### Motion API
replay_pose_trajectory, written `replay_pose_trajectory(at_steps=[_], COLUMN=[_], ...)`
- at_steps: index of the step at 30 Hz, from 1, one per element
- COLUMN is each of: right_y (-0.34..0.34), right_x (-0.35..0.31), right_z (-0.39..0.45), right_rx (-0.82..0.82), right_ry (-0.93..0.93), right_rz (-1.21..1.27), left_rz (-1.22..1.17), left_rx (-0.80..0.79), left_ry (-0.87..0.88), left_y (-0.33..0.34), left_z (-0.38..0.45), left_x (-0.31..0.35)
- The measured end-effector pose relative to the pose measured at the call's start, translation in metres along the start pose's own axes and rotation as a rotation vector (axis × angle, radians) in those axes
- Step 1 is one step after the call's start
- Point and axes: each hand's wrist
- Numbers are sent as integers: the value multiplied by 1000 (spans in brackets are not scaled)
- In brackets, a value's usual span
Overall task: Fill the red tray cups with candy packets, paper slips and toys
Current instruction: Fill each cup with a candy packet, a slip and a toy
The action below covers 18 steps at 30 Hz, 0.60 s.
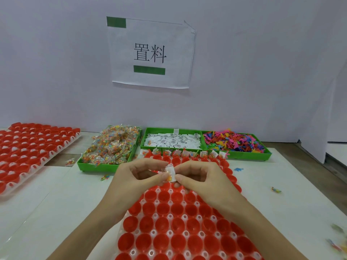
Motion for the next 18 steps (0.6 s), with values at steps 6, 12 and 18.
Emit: replay_pose_trajectory(at_steps=[6,12,18], right_y=[-1,-17,-82], right_x=[4,5,24], right_z=[1,5,33], right_rx=[9,55,352], right_ry=[41,45,139], right_rz=[58,89,-125], left_rz=[19,-26,-7], left_rx=[-45,-62,-38], left_ry=[16,28,57], left_y=[-1,1,-2], left_z=[0,0,1], left_x=[-3,-4,-4])
Point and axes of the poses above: each hand's wrist, its own z-axis towards the middle knuckle, its own y-axis out of the palm, x = y × z, and after that the axes turned 5 degrees about -y, right-handed
